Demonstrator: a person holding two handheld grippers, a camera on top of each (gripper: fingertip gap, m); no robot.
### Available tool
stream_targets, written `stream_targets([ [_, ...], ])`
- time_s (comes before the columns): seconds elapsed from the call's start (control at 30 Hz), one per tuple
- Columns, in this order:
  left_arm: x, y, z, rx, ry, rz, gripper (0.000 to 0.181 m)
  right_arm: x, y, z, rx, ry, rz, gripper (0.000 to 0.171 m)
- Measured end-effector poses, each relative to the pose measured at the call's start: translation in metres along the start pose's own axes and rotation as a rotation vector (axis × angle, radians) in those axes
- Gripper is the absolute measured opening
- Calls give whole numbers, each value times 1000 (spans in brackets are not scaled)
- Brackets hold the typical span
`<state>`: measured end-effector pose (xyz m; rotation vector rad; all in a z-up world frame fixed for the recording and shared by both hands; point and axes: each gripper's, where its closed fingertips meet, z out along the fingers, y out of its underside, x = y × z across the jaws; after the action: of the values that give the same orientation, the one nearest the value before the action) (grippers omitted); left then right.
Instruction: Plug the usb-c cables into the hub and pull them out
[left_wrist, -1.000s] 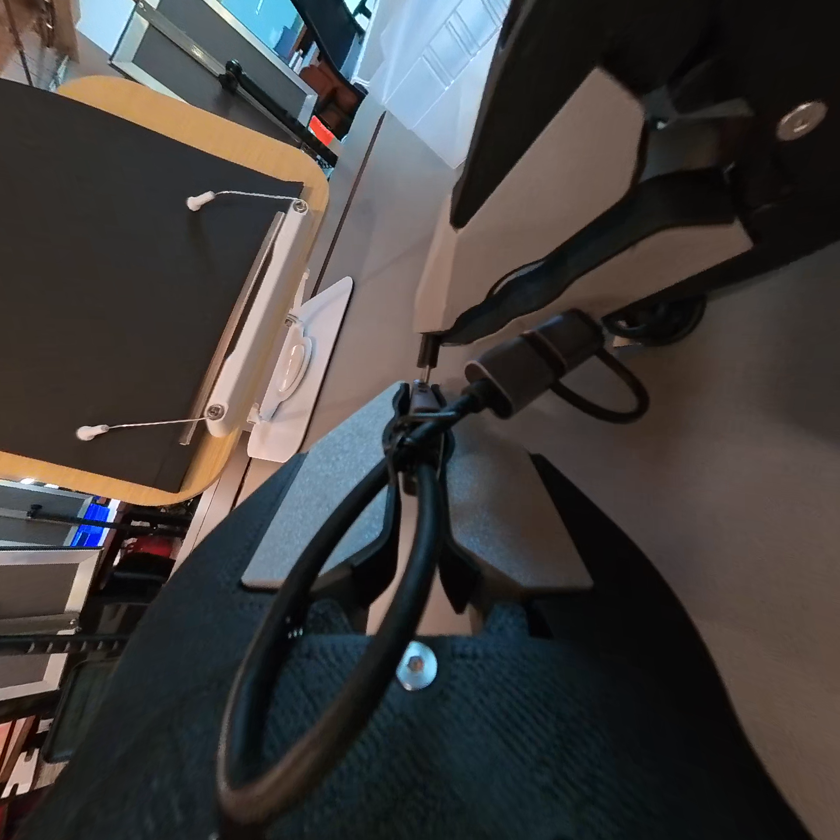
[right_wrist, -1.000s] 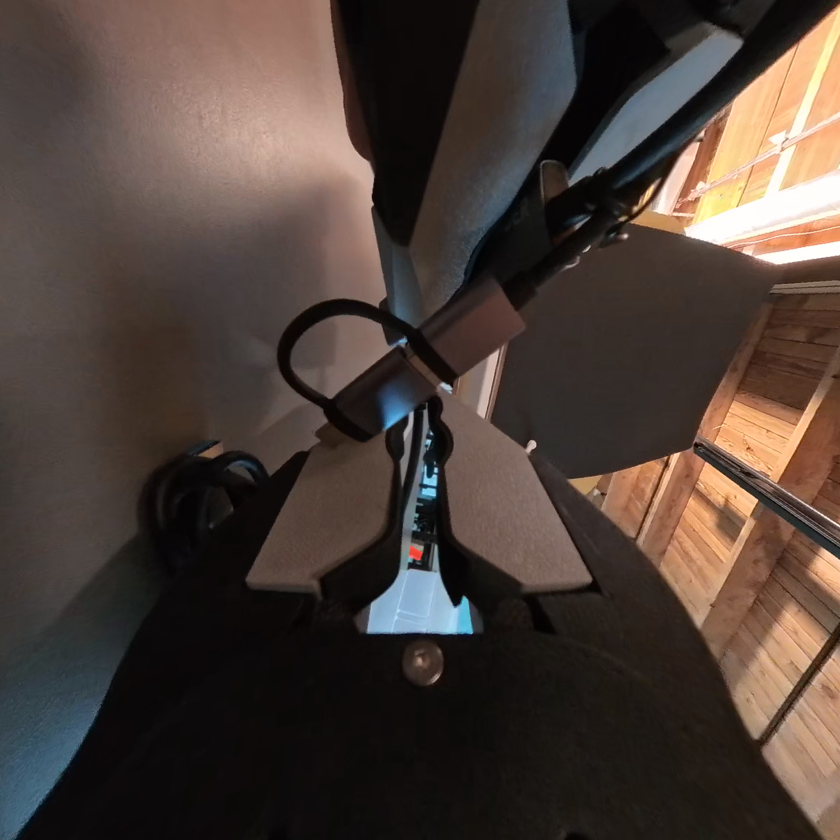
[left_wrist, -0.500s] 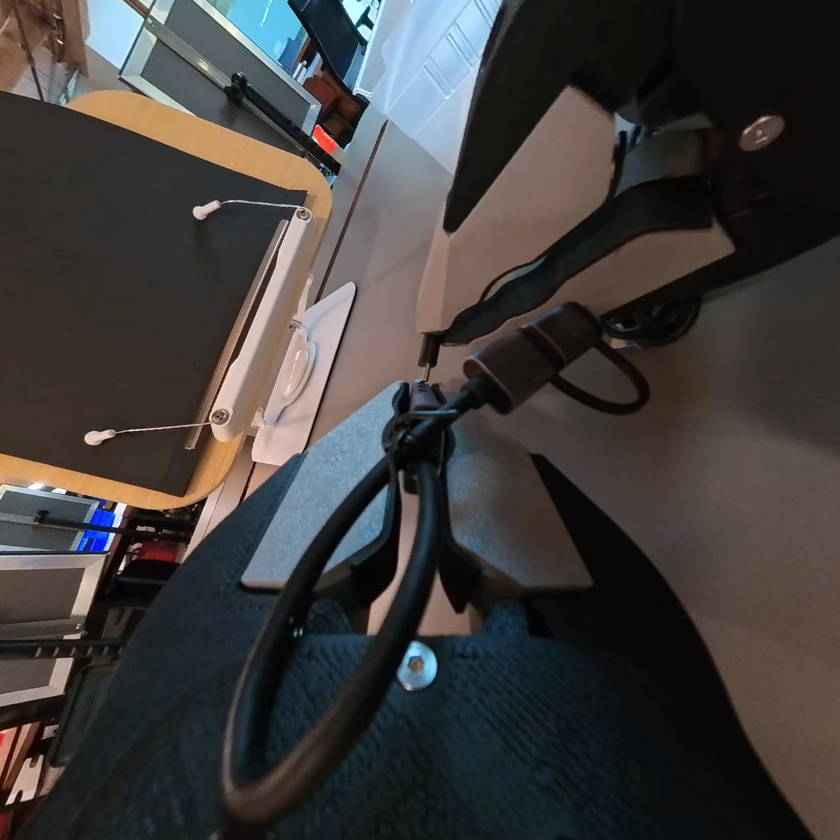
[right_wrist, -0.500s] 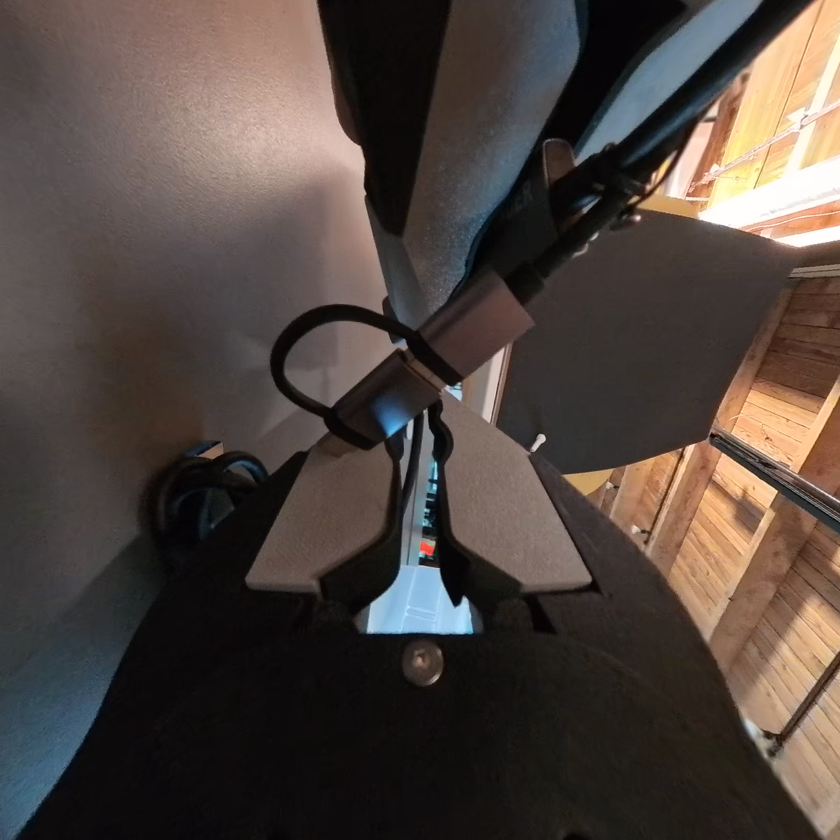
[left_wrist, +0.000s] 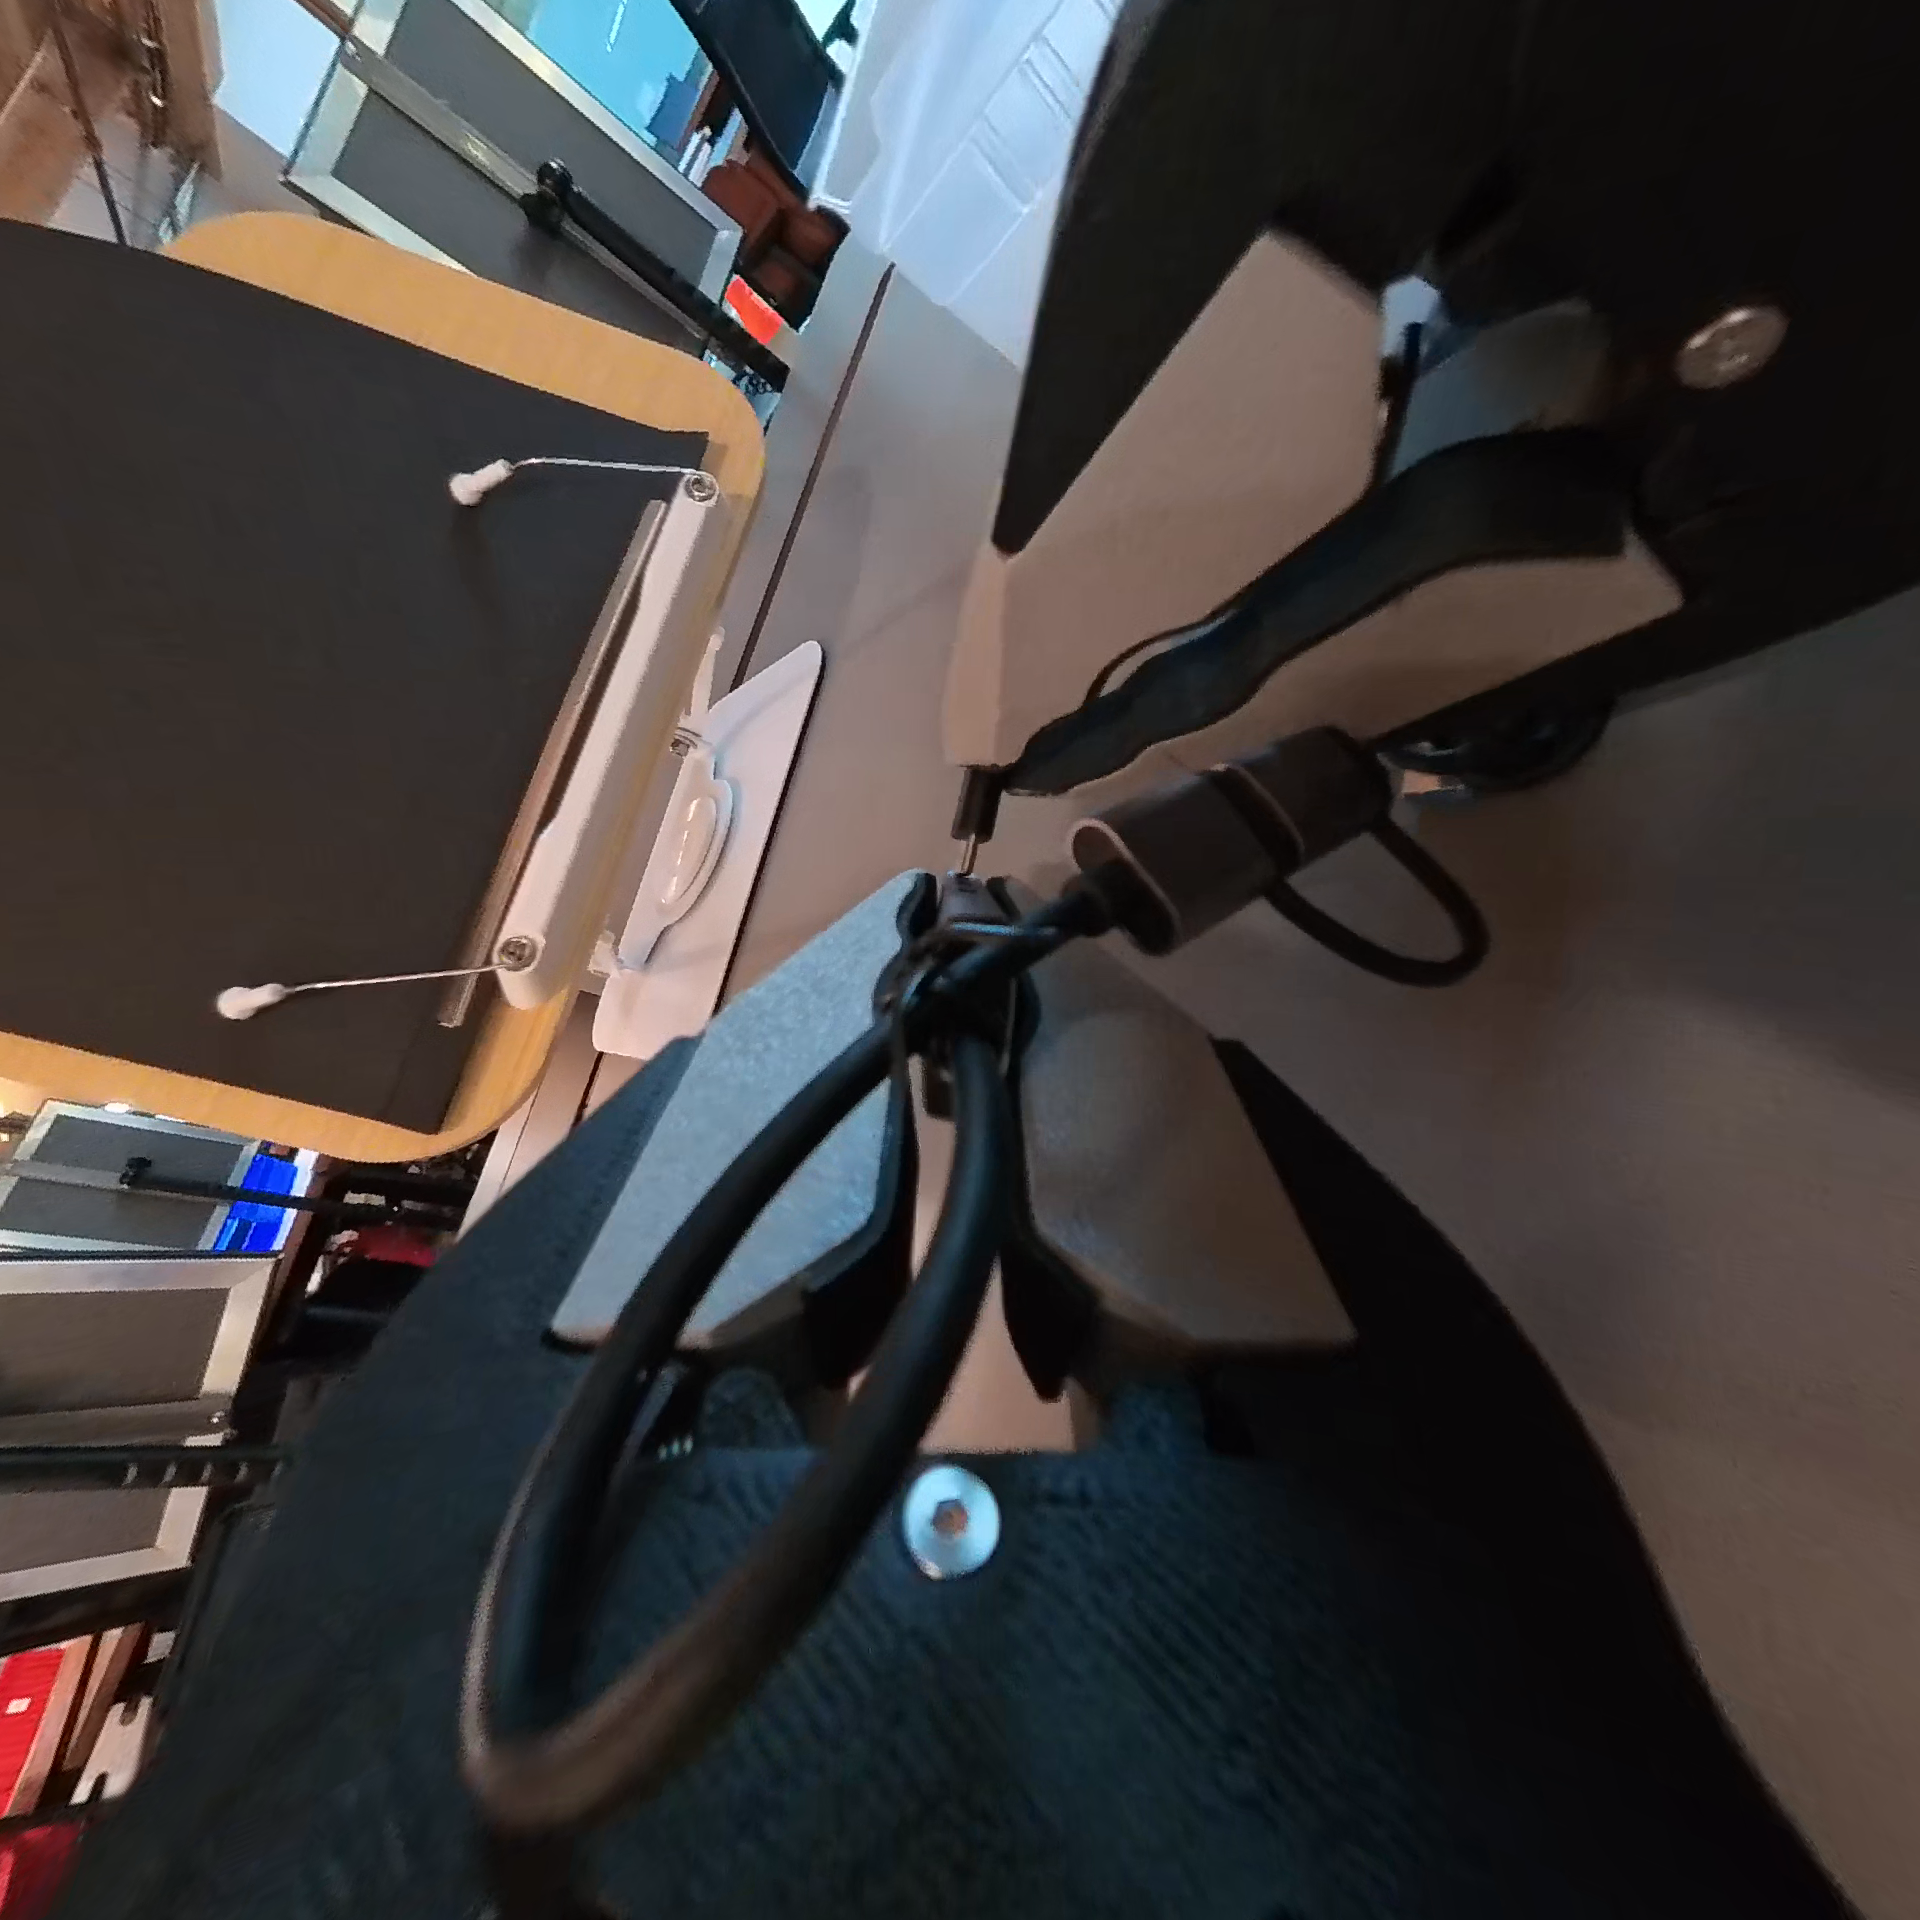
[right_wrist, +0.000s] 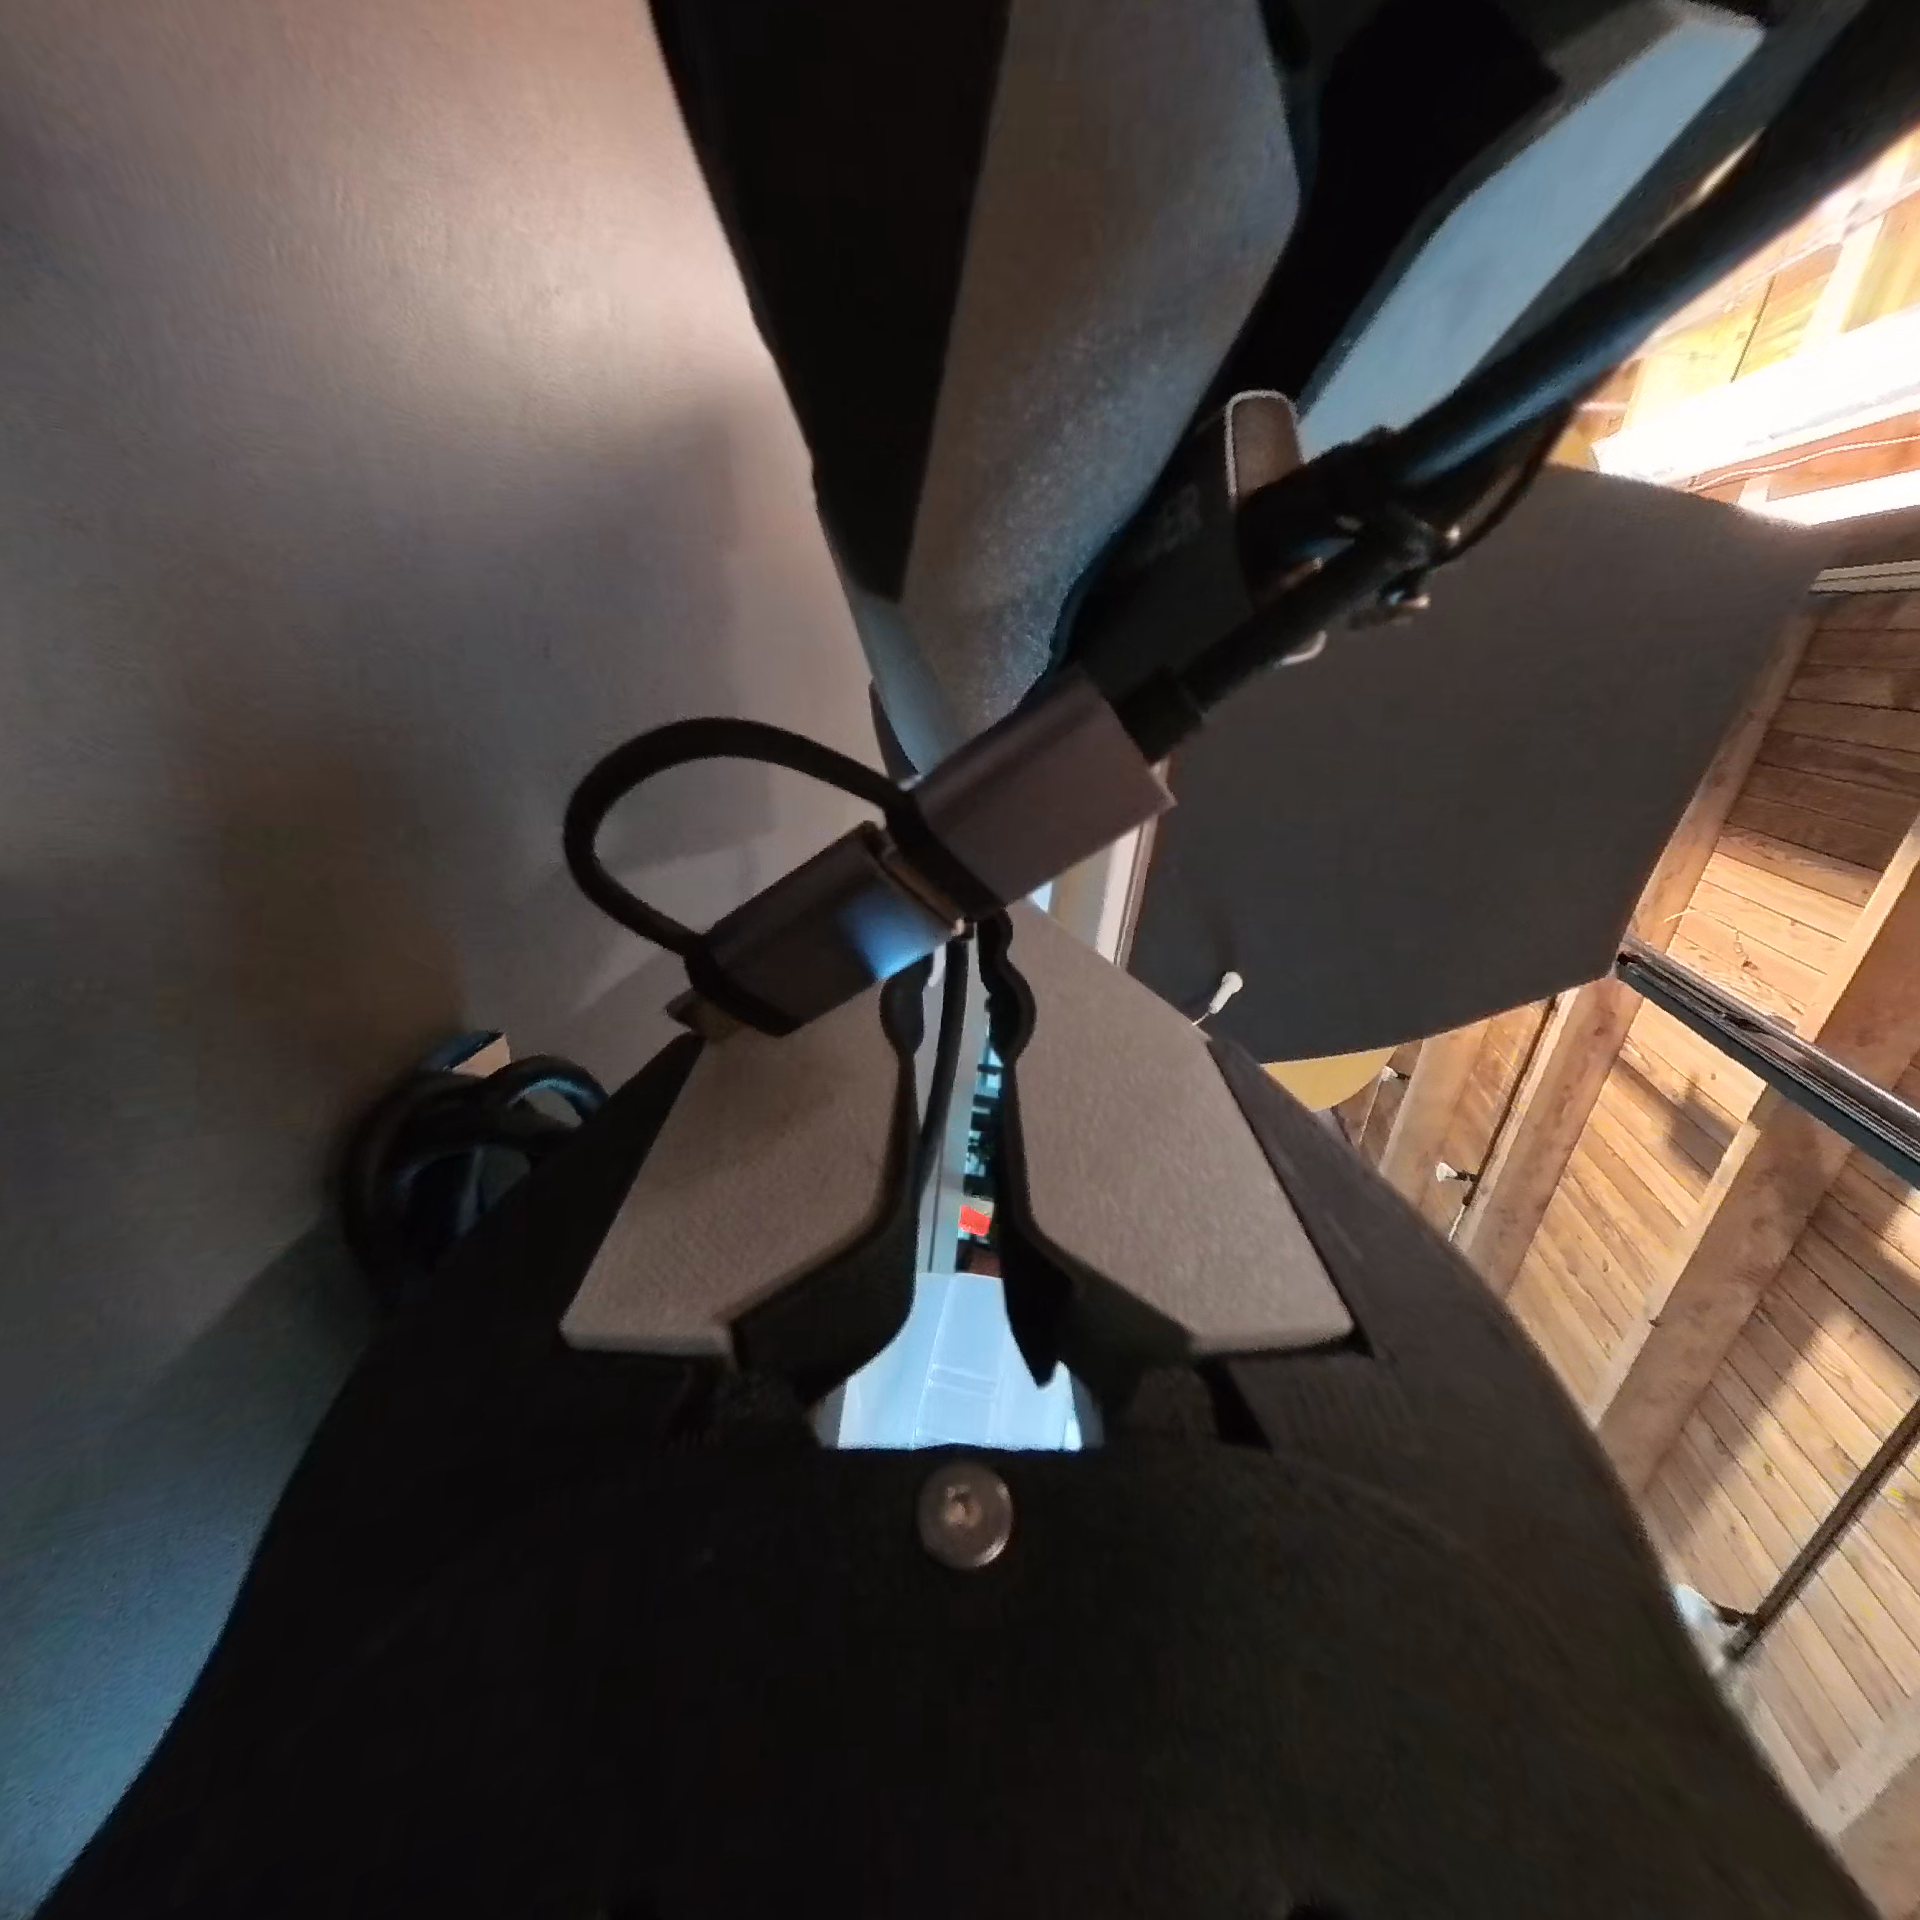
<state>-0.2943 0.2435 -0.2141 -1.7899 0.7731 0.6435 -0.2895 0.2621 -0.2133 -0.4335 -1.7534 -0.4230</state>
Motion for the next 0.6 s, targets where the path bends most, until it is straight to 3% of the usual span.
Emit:
stream_targets([
  [0.6, 1, 2, 1, -34, -9, 12, 8, -4, -1, 1, 19, -42, 67, 5],
])
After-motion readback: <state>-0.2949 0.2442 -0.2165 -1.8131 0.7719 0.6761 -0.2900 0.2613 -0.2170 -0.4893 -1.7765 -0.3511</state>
